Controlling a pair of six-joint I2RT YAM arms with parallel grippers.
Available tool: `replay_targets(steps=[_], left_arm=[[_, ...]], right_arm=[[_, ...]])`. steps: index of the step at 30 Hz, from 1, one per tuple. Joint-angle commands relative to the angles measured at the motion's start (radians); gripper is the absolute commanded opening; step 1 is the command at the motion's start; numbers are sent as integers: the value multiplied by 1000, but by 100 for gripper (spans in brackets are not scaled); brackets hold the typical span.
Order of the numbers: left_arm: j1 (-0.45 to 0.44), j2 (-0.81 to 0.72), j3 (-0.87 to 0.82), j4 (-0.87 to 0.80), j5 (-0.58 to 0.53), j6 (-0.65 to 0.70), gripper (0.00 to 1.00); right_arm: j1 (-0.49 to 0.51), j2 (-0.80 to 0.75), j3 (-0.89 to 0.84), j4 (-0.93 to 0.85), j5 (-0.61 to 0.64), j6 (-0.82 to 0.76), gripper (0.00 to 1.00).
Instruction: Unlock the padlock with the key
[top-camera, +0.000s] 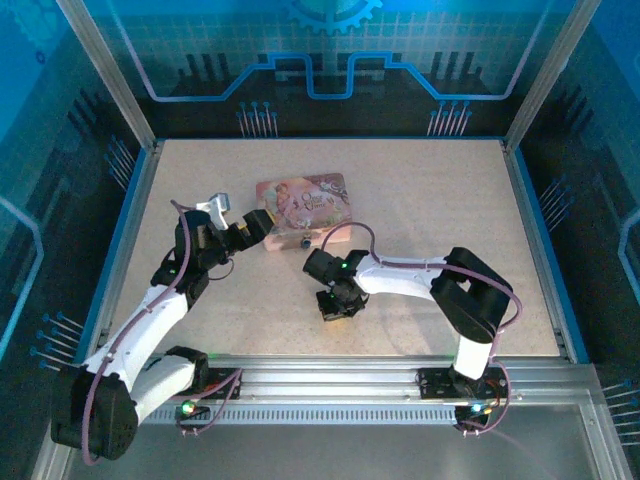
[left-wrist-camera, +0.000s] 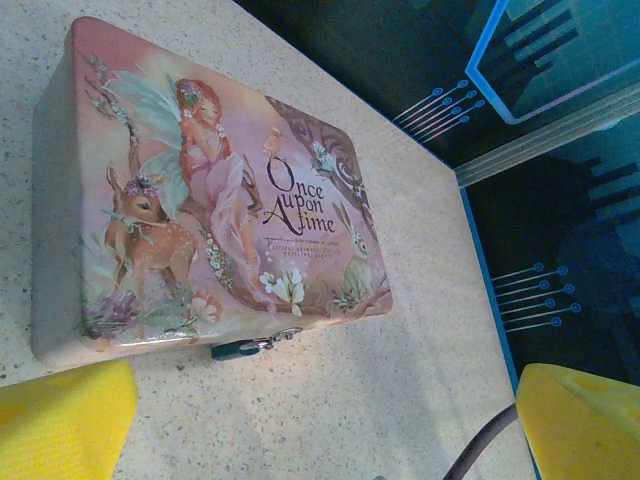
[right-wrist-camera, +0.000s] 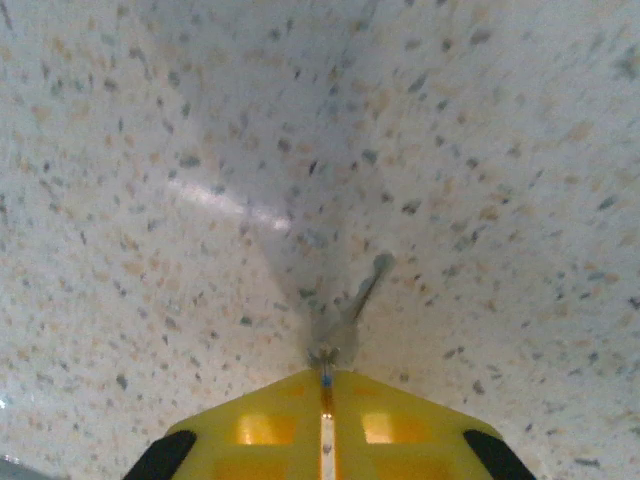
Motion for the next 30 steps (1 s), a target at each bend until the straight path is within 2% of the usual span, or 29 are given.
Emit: replay_targets(steps=[1,8,18,21,25,30], left_arm=[[-6,-16,-6,2,12,4,99],[-5,-11,4,0,49,7,99],[-5,4,45,-15,167,-44,99],[-5,24,62,-30,205,-128,99],[-14,59,64,18,257,-322,98],[-67,80,58,94,230,-505,94]], right_arm=[[-3,-11,-10,-24,51,-8,6],[-24,-96,-87,60,92,-37,0],[-110,-305,-273,358,22,-123,0],[-146,-362,-295,421,-9,-146,0],[-186,-430,-281,453,-19,-158,0],[-192,-481,-228,474,28,-177,0]])
